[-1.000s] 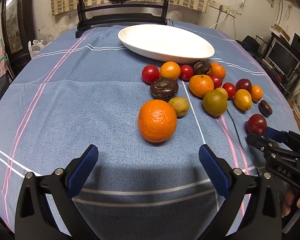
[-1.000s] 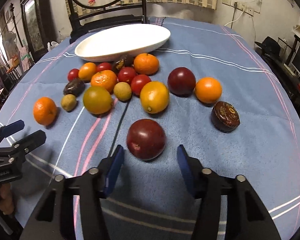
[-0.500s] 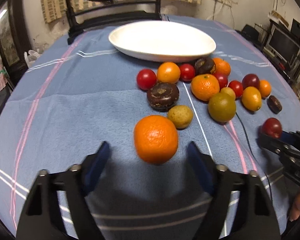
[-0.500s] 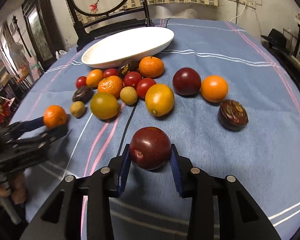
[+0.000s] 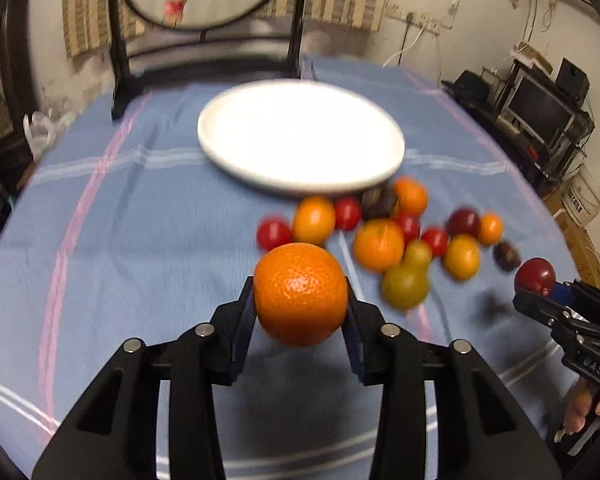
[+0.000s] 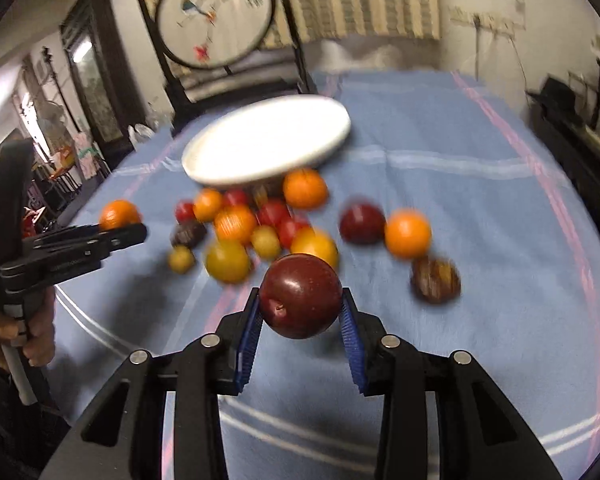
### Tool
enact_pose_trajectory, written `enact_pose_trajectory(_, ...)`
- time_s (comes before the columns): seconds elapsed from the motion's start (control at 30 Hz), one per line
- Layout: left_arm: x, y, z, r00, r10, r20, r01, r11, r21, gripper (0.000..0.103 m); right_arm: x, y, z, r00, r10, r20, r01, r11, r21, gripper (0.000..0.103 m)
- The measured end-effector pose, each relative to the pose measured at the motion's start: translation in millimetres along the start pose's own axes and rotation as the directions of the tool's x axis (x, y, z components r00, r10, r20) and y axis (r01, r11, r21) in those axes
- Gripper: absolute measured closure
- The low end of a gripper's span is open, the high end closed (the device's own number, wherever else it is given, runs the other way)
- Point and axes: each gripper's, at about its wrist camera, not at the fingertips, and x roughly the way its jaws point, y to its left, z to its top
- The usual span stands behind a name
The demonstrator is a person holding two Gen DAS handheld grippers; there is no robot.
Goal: Organize fruits
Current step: 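Grasp the orange with the left gripper while the right grasps the red plum, place both on plate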
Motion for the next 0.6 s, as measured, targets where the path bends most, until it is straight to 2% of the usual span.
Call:
enact_pose_trajectory(0.13, -3, -4, 42, 0.998, -0.006, 0.061, 0.006, 1.0, 0.004, 0.064, 2, 22, 45, 0.996, 0.011, 0.089, -0.005, 0.998, -0.067, 0.064)
enact_pose_trajectory(0.27, 21, -5, 81, 0.996, 0.037, 0.081, -0.036, 0.999, -0.014, 0.064, 31, 35, 79, 0.993, 0.02, 0.113, -0.01, 0.996, -0.089, 0.064)
enact_pose_trajectory(0.43, 76, 9, 104, 1.0, -0.008, -0.014, 0.007, 0.995, -0.101, 0.064, 93, 37, 109, 1.0, -0.008, 0.02, 0.01, 0.995, -0.099, 0.064)
enact_pose_trajectory(0.53, 102, 12, 107, 0.999, 0.028, -0.038, -0.032, 0.994, -0.1, 0.064, 122, 33, 117, 0.999, -0.019, -0.042, 0.015, 0.996, -0.088, 0.064)
enact_pose_trajectory(0.6, 113, 16, 106, 0.999, 0.021, -0.038, -0.025, 0.994, -0.111, 0.064, 134, 34, 117, 0.998, -0.028, -0.061, 0.022, 0.995, -0.1, 0.064)
